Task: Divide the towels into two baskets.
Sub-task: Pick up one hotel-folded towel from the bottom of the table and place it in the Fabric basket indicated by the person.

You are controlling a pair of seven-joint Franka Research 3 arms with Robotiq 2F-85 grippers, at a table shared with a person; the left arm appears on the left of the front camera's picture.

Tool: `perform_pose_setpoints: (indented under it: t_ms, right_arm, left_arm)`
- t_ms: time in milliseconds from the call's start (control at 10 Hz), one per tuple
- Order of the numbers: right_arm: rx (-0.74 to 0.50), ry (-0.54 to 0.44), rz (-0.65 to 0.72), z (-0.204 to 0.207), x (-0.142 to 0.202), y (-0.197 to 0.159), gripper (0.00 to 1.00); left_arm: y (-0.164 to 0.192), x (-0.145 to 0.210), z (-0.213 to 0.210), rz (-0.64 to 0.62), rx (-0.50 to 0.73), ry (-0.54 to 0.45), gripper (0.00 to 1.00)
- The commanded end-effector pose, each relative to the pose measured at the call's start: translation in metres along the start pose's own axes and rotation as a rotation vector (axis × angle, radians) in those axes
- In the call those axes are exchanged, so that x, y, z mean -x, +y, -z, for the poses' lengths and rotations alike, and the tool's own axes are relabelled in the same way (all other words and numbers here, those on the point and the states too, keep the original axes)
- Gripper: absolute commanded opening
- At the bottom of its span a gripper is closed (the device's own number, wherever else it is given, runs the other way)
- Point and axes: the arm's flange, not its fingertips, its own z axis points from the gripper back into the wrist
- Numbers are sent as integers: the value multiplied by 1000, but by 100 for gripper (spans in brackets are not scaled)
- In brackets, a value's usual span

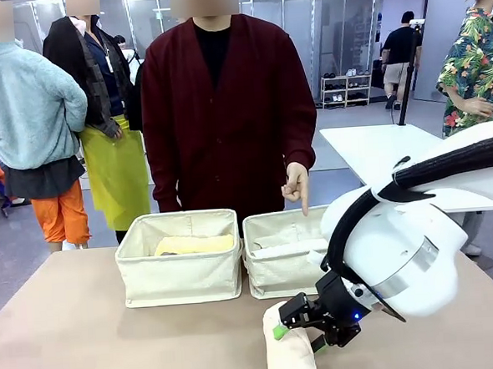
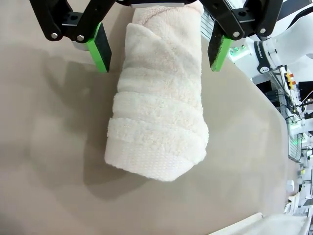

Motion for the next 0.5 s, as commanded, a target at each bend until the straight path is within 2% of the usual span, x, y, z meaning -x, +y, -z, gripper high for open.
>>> perform_pose_setpoints:
  t_ms: [0, 200, 400]
  right_arm:
    - [22, -19, 13, 14, 6, 11, 100]
    - [48, -1, -10, 26, 7, 17, 100]
    - [76, 16, -66, 35, 7, 21, 40]
  left_arm:
    - [-5, 3, -2, 4, 8, -1, 100]
    - [-5, 3, -2, 4, 8, -1, 100]
    - [-5, 3, -2, 4, 8, -1, 100]
